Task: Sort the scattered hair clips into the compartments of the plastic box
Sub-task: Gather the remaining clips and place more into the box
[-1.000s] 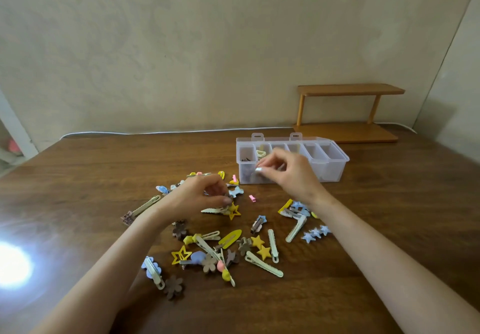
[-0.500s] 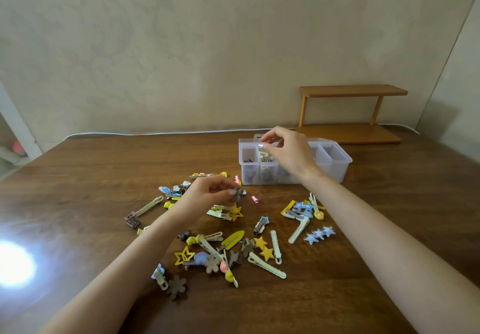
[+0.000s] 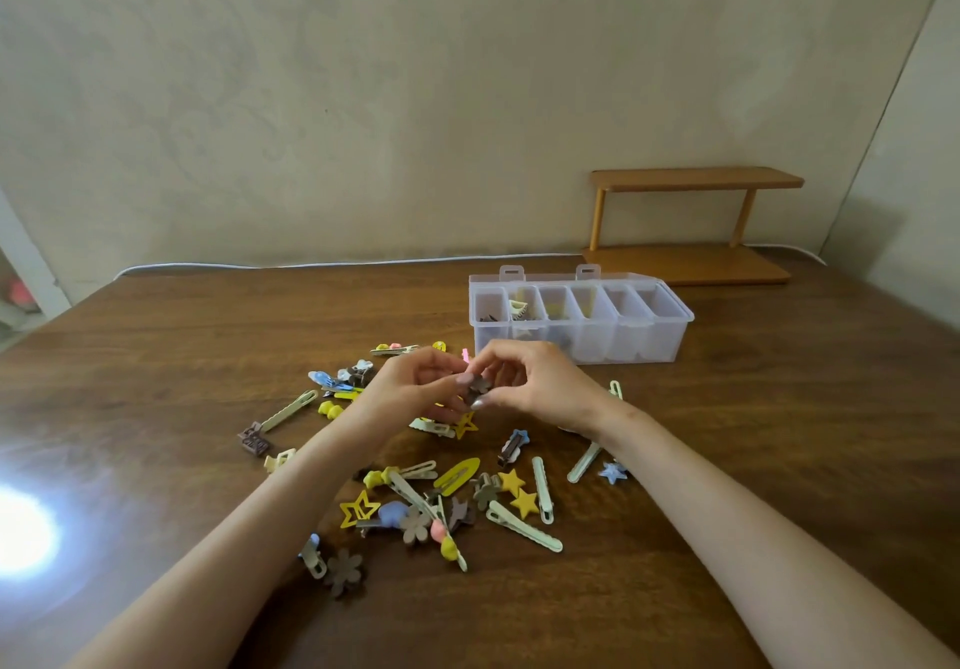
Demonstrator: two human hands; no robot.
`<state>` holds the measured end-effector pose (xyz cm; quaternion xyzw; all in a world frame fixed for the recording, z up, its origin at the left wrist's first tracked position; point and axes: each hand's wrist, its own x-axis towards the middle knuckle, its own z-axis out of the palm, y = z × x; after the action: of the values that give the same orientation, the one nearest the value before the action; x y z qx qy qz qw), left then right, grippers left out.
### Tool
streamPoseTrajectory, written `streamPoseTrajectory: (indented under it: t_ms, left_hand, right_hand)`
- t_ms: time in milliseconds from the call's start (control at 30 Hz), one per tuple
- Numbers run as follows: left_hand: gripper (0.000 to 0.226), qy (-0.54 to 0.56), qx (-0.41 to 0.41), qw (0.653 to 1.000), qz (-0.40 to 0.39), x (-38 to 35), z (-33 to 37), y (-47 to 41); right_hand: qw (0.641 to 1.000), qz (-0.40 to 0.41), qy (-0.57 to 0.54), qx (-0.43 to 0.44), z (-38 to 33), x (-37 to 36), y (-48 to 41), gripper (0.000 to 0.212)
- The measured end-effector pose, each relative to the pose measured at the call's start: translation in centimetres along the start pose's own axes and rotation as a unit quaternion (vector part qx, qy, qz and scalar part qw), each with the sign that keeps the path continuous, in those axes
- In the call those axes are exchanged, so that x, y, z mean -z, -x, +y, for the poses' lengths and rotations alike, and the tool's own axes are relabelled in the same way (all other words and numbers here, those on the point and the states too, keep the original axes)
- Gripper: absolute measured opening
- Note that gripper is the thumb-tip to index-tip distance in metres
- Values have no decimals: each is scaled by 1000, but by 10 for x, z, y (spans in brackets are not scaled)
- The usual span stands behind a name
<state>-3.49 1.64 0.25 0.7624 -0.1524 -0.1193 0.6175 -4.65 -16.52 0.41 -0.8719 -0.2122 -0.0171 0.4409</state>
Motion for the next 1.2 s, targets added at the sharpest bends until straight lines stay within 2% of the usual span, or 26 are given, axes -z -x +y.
streamPoseTrajectory:
  t_ms: [67, 133, 267, 367, 600, 800, 900, 1034, 1134, 1200]
  left_hand:
    - [20, -7, -5, 1000, 1, -1, 0, 0]
    - [18, -24, -10, 1000, 3, 1, -1, 0]
    - [17, -48, -19, 999, 16, 3, -3, -1]
    - [14, -63, -46, 997, 29, 2, -2, 1]
    - [12, -113, -98, 988, 36, 5, -4, 3]
    - [15, -167, -128, 978, 11, 4, -6, 4]
    - [16, -165, -135, 977, 11, 1, -4, 6]
    - [20, -140, -120, 983, -1, 6, 7, 6]
    - [14, -149, -127, 980, 39, 18, 13, 5]
    - [10, -147, -133, 978, 58, 23, 13, 6]
  right_hand:
    - [999, 42, 8, 3, 1, 4, -1, 20]
    - [991, 129, 22, 4, 4, 13, -2, 17]
    - [951, 303, 53, -9, 14, 39, -8, 21]
    - [935, 333, 116, -44, 25, 57, -16, 24]
    - [938, 264, 204, -91, 34, 69, -36, 31]
    - [944, 274, 182, -35, 22, 54, -23, 23]
    - [956, 249, 154, -2, 7, 42, -9, 21]
    - [985, 134, 107, 27, -15, 24, 15, 17]
    - [996, 3, 79, 41, -32, 16, 33, 14]
    - [991, -83, 94, 41, -40, 9, 40, 14]
